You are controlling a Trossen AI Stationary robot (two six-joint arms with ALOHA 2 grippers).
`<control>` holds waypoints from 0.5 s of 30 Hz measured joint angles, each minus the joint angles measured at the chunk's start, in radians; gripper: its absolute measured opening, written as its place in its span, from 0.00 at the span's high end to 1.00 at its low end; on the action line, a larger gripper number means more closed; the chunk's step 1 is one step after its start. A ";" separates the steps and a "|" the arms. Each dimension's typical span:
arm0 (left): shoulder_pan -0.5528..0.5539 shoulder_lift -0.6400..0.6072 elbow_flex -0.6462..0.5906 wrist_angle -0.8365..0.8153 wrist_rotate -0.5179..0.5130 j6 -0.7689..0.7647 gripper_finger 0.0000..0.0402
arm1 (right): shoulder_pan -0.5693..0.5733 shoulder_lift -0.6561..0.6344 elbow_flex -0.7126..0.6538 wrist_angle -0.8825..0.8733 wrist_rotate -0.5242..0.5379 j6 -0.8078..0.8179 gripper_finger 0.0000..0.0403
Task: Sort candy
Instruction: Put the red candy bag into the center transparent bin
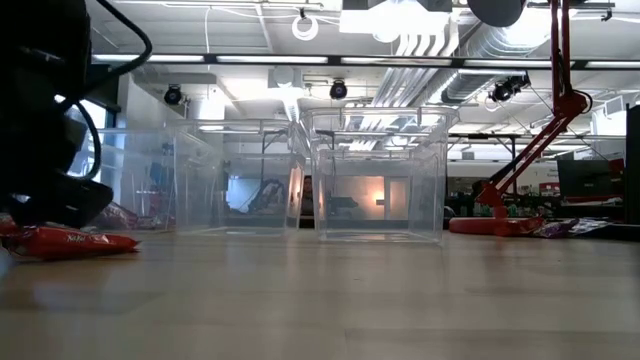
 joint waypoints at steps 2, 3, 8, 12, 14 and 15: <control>0.005 0.026 -0.003 0.000 0.010 -0.012 0.53 | 0.000 0.000 0.000 -0.001 0.002 0.016 0.53; 0.006 0.034 -0.001 -0.012 0.013 -0.014 0.53 | 0.000 0.000 0.000 -0.002 0.005 0.019 0.53; 0.009 -0.021 0.014 0.012 -0.017 -0.009 0.53 | 0.000 0.000 0.000 -0.007 0.035 0.041 0.53; 0.000 -0.085 0.082 0.112 -0.076 0.046 0.53 | 0.000 0.000 0.000 -0.010 0.069 0.041 0.53; -0.017 -0.131 0.111 0.105 -0.108 0.103 0.53 | 0.000 0.000 0.000 -0.013 0.089 0.042 0.53; -0.023 -0.160 0.126 0.088 -0.131 0.148 0.53 | 0.000 0.000 0.000 -0.013 0.098 0.042 0.53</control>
